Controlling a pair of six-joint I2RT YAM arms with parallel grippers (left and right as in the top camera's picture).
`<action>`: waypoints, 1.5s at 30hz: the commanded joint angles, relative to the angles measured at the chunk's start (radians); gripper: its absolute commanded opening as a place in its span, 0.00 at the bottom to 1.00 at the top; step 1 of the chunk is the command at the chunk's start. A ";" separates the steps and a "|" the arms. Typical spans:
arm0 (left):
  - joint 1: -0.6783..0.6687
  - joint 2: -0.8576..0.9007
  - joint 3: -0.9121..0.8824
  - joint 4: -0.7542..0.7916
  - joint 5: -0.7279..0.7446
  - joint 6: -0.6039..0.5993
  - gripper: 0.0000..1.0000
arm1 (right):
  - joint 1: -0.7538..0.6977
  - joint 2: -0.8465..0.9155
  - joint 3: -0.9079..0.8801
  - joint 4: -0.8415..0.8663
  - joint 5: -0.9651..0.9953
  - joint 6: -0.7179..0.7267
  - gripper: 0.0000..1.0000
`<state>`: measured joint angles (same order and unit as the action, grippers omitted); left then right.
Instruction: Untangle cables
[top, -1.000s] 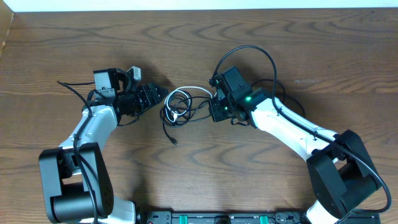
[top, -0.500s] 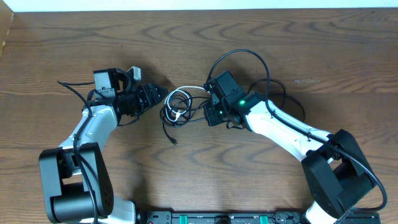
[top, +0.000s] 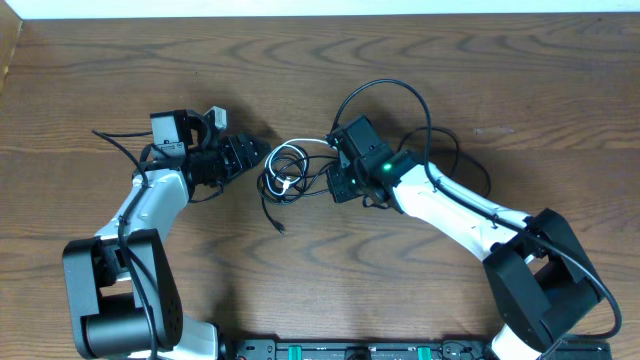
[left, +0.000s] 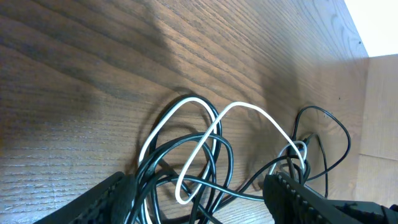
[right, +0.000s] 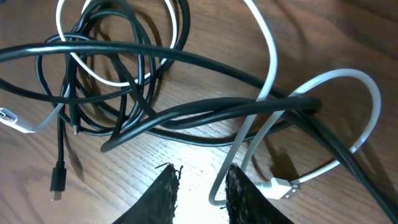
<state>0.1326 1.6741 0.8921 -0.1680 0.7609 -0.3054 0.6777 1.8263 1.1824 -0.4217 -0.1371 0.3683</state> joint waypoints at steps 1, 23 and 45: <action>0.000 0.005 0.001 -0.002 0.005 0.025 0.70 | 0.014 0.009 -0.008 0.003 0.012 0.006 0.24; 0.000 0.005 0.001 -0.002 0.005 0.025 0.71 | 0.024 0.009 -0.062 0.098 0.068 0.029 0.20; 0.000 0.005 0.001 -0.002 0.006 0.025 0.71 | -0.066 -0.344 -0.143 0.196 -0.248 0.043 0.01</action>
<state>0.1326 1.6741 0.8921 -0.1680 0.7609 -0.3050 0.6373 1.5921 1.0355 -0.2214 -0.2691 0.4099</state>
